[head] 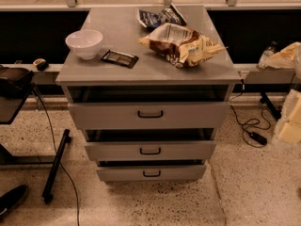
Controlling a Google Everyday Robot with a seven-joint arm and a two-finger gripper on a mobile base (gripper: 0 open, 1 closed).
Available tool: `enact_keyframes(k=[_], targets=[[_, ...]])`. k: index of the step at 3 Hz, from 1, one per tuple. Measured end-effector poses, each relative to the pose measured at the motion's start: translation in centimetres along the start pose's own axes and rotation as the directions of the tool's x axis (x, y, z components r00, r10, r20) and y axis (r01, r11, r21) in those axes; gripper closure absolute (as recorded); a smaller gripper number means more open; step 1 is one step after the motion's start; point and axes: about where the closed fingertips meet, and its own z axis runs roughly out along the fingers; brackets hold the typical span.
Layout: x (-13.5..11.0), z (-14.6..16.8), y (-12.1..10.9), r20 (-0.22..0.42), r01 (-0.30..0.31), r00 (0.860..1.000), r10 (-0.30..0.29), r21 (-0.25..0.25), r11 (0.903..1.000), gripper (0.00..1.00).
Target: Open middle drawer
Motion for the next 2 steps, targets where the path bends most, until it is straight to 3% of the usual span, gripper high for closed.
enact_keyframes(k=[1,2], targets=[[-0.4,-0.2,-0.3,0.0,0.003,1.0,-0.003,0.011,0.9999,0.0],[0.8,4.1,-0.8,-0.042,0.02,0.999,-0.02,0.011,0.9997,0.0]])
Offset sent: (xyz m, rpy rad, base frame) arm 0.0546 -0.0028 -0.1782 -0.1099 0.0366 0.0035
